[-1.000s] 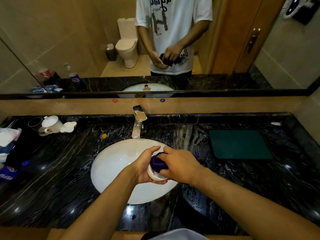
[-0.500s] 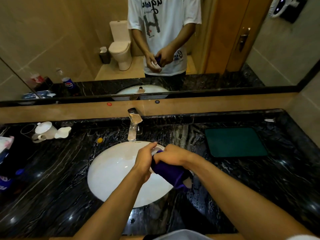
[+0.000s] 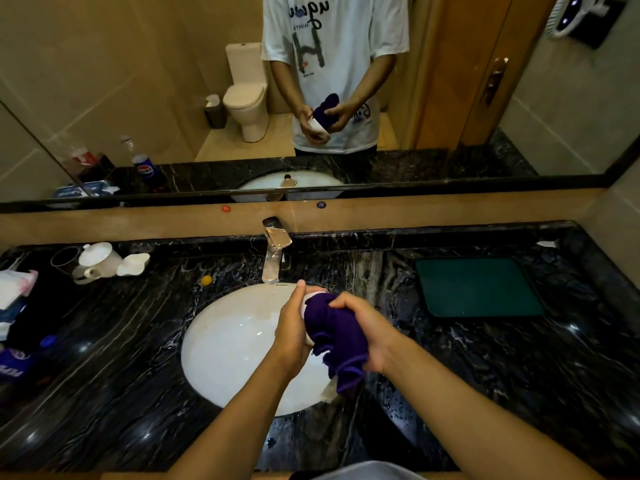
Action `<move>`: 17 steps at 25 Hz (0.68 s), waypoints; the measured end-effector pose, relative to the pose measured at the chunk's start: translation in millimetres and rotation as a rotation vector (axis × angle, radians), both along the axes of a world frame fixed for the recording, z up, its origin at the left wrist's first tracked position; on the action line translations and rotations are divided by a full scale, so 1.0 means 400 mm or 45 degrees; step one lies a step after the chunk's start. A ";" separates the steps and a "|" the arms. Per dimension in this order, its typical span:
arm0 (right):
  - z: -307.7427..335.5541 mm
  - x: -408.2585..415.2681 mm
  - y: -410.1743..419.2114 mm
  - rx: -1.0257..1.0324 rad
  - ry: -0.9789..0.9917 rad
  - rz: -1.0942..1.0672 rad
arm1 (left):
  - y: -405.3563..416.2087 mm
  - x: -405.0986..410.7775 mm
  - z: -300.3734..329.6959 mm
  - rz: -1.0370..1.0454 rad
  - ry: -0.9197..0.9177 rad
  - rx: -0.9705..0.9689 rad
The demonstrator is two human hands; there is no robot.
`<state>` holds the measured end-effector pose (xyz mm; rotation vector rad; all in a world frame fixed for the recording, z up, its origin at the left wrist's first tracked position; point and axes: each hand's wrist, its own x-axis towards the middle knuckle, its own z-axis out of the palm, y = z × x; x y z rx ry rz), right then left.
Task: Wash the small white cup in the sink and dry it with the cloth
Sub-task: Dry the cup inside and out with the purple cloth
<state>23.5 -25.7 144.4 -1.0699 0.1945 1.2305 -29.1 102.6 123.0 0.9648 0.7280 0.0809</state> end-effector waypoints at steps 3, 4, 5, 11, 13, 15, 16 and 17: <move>-0.006 0.008 -0.015 0.053 -0.055 -0.236 | 0.007 -0.007 0.004 0.033 -0.047 -0.230; -0.010 0.019 -0.021 0.030 -0.114 -0.352 | 0.010 -0.010 0.002 0.057 -0.051 -0.267; -0.013 0.032 -0.029 0.005 -0.196 -0.472 | 0.012 -0.011 -0.003 0.091 -0.040 -0.273; -0.017 0.021 -0.033 -0.003 -0.523 -0.488 | -0.009 0.008 0.008 0.078 -0.022 -0.242; -0.028 -0.003 -0.018 -0.019 -0.646 -0.426 | -0.027 0.013 0.005 0.073 -0.023 -0.195; -0.034 -0.012 -0.008 -0.111 -0.755 -0.510 | -0.048 0.011 -0.002 0.104 -0.035 -0.154; -0.035 -0.011 -0.006 -0.131 -0.745 -0.594 | -0.061 0.007 -0.001 0.118 -0.029 -0.104; -0.034 -0.009 -0.005 -0.127 -0.716 -0.664 | -0.070 0.003 -0.003 0.123 -0.021 -0.002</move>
